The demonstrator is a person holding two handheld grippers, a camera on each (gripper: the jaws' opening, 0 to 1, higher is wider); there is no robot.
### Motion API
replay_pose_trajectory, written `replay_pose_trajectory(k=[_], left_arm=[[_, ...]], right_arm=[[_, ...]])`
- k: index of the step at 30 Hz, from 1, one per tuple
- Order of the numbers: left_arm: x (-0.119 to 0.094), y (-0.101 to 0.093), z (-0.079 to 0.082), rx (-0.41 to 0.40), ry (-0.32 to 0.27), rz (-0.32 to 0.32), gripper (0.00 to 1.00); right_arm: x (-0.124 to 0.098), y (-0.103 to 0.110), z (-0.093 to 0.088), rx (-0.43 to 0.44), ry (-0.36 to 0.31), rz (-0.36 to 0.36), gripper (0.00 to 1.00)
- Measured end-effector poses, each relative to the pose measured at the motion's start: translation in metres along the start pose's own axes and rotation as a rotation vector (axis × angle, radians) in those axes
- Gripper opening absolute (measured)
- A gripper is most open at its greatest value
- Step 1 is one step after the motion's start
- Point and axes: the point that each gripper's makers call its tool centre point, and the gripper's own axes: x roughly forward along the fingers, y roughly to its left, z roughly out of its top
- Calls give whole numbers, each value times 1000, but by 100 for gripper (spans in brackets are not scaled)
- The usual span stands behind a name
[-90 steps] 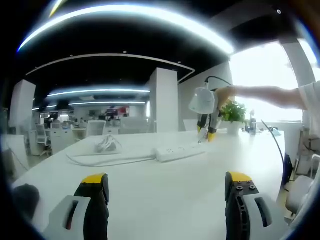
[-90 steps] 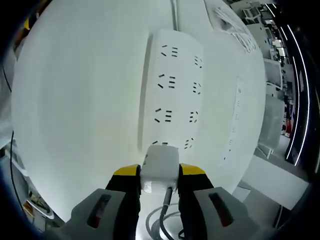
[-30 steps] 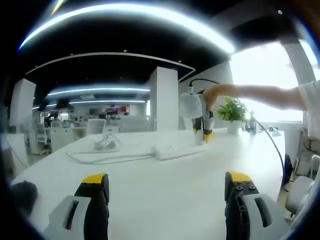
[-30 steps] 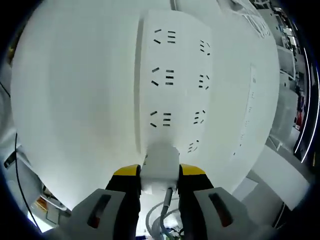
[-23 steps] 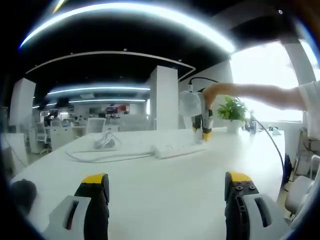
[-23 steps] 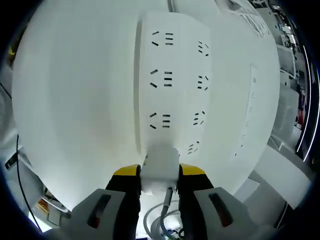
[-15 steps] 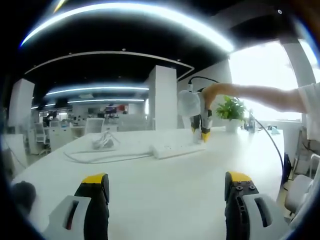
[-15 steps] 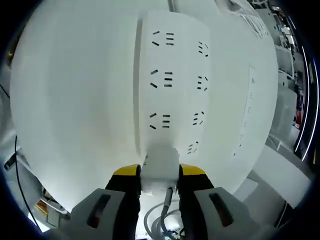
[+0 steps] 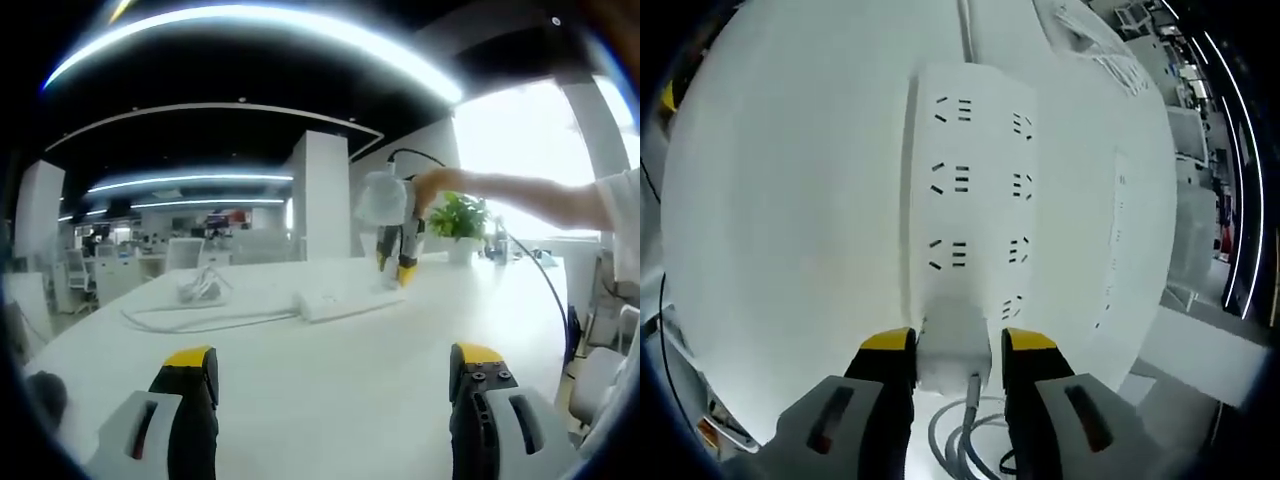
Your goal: Straighten the power strip on the desk, plug the charger into it
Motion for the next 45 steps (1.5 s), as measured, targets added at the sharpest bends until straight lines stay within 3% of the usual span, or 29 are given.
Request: replay_pose_trajectory(k=[7,12,17,26,35,41,45], left_arm=[[-2,-1,2,2,-7,-3,99],[-4,-1,2,0,-9,-2,99],[-6,-1,5,3,-16,-3,99],[-9,-1,4,1,-17,-1,99],[-8,-5,5,2,-19,-6,99],[-5,-9,8,6,-20,-11,99],[-1,-13,11,7,-26,-17,99]], right_arm=[[-11,-4,2,-9,-19,-36,47],[-18,-2,0,-18,-10,-49,48],[-21,0,-3,-23,1,-56,45],[-21,4,-5,-9,0,-46,24],[-20,3,-5,23,-12,-16,22],[-19,0,-5,39,-15,53,21],[-17,1,-2,37,19,89,20]])
